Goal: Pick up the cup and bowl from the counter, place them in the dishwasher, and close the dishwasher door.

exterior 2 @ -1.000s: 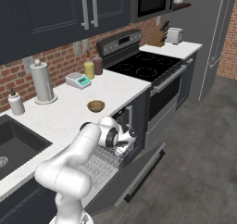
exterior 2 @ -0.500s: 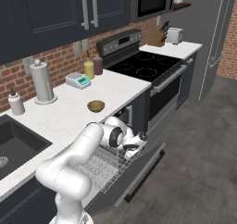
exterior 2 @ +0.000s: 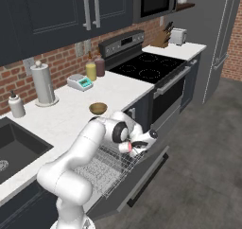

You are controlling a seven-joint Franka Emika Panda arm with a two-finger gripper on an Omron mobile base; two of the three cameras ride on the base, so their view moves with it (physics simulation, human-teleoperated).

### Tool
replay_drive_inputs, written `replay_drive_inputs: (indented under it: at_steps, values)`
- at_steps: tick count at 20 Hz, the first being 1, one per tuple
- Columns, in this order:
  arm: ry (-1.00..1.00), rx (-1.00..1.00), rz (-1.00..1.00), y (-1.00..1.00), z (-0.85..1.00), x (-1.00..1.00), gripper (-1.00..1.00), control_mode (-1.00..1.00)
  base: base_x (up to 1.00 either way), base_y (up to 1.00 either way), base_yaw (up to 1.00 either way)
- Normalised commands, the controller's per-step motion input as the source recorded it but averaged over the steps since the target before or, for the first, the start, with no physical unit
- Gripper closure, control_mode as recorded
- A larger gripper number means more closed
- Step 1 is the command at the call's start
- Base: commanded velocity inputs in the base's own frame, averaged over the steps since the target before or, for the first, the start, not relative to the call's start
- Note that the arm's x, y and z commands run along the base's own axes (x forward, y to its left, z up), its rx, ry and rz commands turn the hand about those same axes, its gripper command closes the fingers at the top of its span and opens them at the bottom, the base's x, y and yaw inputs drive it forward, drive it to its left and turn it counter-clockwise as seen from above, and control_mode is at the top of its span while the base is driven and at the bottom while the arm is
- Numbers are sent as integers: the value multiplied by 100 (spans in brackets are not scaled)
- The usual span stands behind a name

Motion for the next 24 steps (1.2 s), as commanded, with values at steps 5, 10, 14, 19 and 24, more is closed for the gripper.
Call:
replay_drive_inputs:
  at_steps: [5, 10, 14, 19, 24]
  values:
    - [0, 11, 0, 0, 100, -41, -100, -100, 0, 0, 0]
    - [-1, 2, 0, 10, 100, -32, -100, -100, 0, 0, 0]
    - [-7, -1, 8, 16, 100, -20, -100, -100, 0, 0, 0]
    - [-19, -8, 21, 11, 100, -13, -100, -100, 0, 0, 0]
    - [-28, -14, 27, 1, 100, -23, -100, -100, 0, 0, 0]
